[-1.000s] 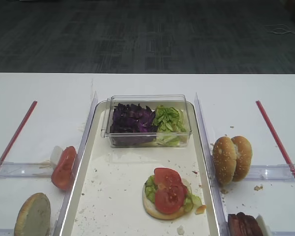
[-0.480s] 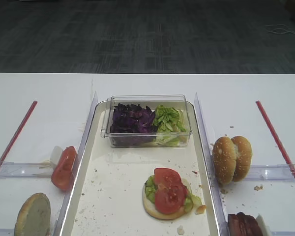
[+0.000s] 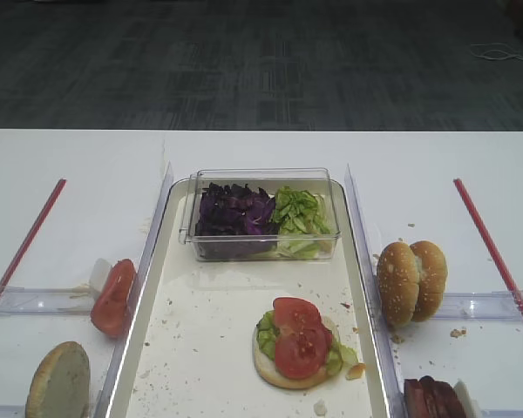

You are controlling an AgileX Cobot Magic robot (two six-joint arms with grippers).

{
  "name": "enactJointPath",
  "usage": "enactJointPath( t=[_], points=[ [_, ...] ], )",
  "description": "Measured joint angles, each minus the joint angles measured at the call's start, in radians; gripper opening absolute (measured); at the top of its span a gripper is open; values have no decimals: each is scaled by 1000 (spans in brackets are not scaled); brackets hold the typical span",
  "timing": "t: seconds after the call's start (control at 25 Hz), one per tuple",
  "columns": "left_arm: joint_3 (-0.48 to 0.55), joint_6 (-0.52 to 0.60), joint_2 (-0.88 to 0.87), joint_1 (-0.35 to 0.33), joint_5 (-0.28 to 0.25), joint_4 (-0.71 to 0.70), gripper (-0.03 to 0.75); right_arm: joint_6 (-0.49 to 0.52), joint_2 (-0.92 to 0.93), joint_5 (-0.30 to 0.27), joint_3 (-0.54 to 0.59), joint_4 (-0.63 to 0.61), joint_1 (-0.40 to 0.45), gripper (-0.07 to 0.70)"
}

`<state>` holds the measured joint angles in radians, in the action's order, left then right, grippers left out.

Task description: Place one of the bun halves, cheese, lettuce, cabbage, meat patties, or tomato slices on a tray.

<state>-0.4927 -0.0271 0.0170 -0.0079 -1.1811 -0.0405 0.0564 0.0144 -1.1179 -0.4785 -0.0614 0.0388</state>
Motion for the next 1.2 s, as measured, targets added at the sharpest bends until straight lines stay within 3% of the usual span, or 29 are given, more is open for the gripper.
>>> enactJointPath(
  t=[1.2],
  points=[
    [0, 0, 0, 0, 0, 0, 421, 0, 0, 0, 0, 0, 0, 590]
  ],
)
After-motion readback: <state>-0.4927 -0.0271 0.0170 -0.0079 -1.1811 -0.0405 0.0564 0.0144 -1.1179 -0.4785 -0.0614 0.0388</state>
